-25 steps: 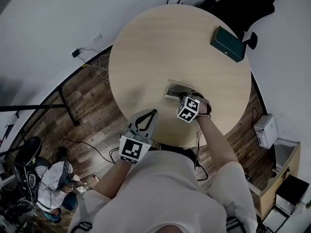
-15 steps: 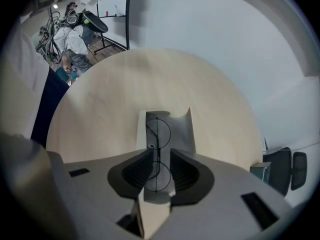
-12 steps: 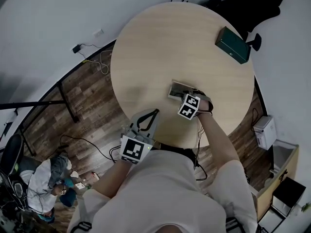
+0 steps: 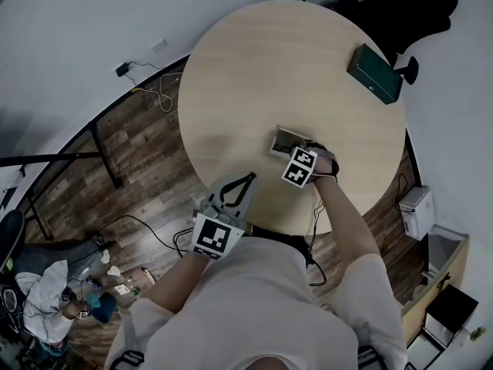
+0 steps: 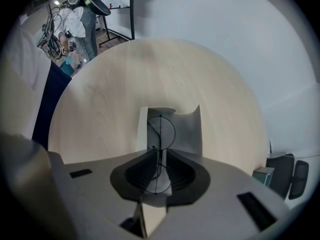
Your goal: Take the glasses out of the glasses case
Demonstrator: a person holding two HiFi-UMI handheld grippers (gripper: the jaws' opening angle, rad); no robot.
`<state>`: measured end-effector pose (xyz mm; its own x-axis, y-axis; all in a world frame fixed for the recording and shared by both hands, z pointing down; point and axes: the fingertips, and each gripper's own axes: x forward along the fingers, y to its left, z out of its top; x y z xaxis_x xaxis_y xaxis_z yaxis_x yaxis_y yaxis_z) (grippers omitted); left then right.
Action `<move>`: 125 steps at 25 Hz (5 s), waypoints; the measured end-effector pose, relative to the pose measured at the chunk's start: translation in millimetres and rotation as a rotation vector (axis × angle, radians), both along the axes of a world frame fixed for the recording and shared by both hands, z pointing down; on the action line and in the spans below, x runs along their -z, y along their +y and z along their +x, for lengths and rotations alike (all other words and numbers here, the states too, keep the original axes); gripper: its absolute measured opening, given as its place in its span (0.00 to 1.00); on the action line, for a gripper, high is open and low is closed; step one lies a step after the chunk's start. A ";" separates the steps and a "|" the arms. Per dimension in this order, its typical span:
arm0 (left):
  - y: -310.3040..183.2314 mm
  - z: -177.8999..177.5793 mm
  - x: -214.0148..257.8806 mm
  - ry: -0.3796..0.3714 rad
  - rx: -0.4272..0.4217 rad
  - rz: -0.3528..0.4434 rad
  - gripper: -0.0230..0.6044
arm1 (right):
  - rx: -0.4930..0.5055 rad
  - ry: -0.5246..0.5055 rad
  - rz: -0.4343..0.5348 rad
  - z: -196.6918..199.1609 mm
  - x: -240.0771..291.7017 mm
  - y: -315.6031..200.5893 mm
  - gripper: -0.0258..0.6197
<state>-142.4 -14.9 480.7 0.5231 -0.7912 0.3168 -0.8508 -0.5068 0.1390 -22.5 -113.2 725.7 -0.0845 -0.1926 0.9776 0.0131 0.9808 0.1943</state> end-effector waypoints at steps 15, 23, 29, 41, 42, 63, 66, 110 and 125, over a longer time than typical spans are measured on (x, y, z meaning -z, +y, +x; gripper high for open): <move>3.4 -2.1 -9.0 -0.010 -0.009 -0.017 0.05 | 0.017 -0.017 0.014 2.6 -0.4 1.5 0.07; 3.0 -0.3 -13.0 -0.008 -0.006 -0.026 0.05 | 0.048 -0.023 0.084 4.2 7.8 2.4 0.07; 0.7 -0.3 -11.0 -0.011 -0.013 -0.022 0.05 | 0.052 -0.023 0.151 9.9 16.8 -2.7 0.07; 4.5 8.7 -6.2 -0.010 -0.042 -0.005 0.05 | 0.020 -0.049 0.270 12.1 37.2 -2.2 0.07; 4.8 9.3 -5.4 -0.008 -0.044 -0.003 0.05 | 0.016 -0.049 0.278 12.6 39.6 -2.2 0.07; 14.9 43.5 3.3 -0.006 -0.137 0.023 0.05 | -0.130 -0.083 0.391 68.2 91.9 32.9 0.07; 13.9 55.3 4.2 -0.010 -0.149 0.024 0.05 | -0.165 -0.064 0.385 96.8 89.2 38.6 0.07; 12.1 129.7 -14.3 -0.087 -0.110 -0.072 0.05 | -0.306 -0.035 0.220 232.6 -1.5 61.6 0.07; 13.1 127.9 -6.8 -0.083 -0.144 -0.034 0.05 | -0.401 -0.132 0.332 225.2 47.1 57.7 0.07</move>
